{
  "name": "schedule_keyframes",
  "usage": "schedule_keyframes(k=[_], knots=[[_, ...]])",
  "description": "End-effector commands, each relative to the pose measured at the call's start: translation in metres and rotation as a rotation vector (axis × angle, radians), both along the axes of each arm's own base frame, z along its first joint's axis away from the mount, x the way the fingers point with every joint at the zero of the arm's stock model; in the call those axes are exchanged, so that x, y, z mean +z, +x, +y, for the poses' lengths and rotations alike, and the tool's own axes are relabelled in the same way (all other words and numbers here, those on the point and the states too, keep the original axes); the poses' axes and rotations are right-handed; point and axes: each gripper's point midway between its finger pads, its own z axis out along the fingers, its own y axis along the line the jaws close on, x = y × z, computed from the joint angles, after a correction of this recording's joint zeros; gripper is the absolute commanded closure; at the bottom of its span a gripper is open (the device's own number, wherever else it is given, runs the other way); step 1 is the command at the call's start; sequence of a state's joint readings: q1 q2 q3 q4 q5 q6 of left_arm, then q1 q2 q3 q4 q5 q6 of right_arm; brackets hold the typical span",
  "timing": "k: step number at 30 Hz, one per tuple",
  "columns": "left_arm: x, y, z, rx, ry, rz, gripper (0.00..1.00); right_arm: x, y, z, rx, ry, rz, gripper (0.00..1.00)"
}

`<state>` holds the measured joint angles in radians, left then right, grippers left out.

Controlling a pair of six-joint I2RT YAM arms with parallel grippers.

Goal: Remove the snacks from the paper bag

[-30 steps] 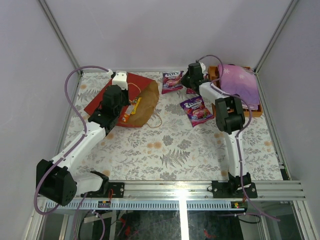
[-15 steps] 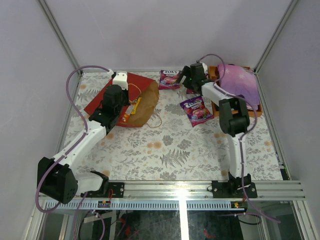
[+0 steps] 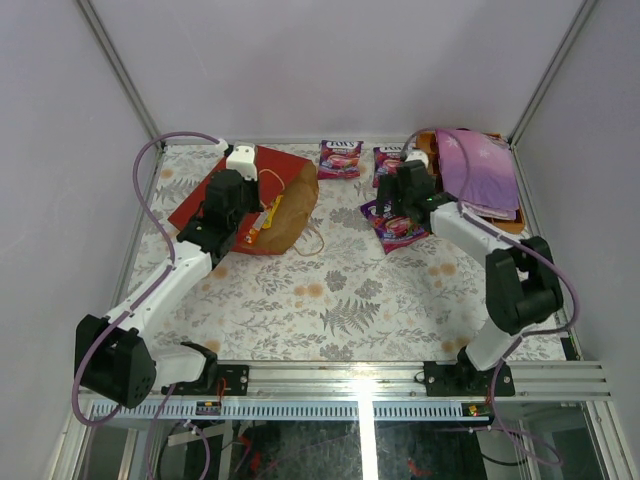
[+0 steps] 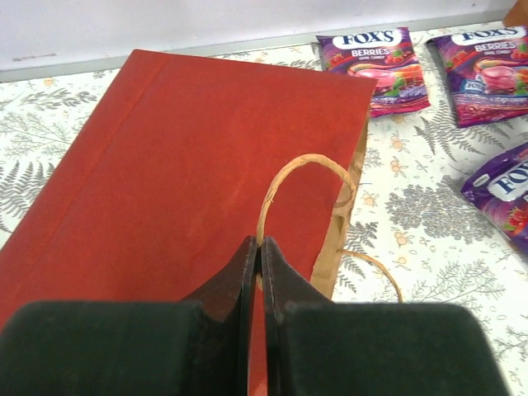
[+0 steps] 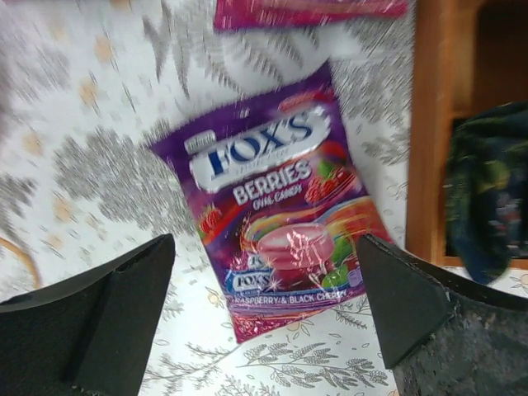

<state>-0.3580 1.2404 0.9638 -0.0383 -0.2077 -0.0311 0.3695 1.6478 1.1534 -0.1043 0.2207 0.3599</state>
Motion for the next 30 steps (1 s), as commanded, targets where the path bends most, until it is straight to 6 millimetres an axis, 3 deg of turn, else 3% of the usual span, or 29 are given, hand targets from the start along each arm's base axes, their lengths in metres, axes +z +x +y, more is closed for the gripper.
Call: schedule_keyframes(k=[1,10,17,30], knots=[[0.01,-0.002,-0.009,-0.031,-0.078,-0.022,1.0,-0.044,-0.014,0.006,0.123,-0.226,0.13,0.01],[0.01,-0.011,-0.009,-0.035,-0.105,-0.006,1.0,-0.077,0.014,0.02,0.171,-0.296,0.176,0.01],[0.014,-0.012,-0.013,-0.046,-0.13,0.001,1.0,-0.097,0.027,0.007,0.079,-0.234,0.22,0.01],[0.017,-0.016,-0.011,-0.04,-0.135,0.005,1.0,-0.096,0.021,0.0,-0.312,0.021,0.211,0.03]])
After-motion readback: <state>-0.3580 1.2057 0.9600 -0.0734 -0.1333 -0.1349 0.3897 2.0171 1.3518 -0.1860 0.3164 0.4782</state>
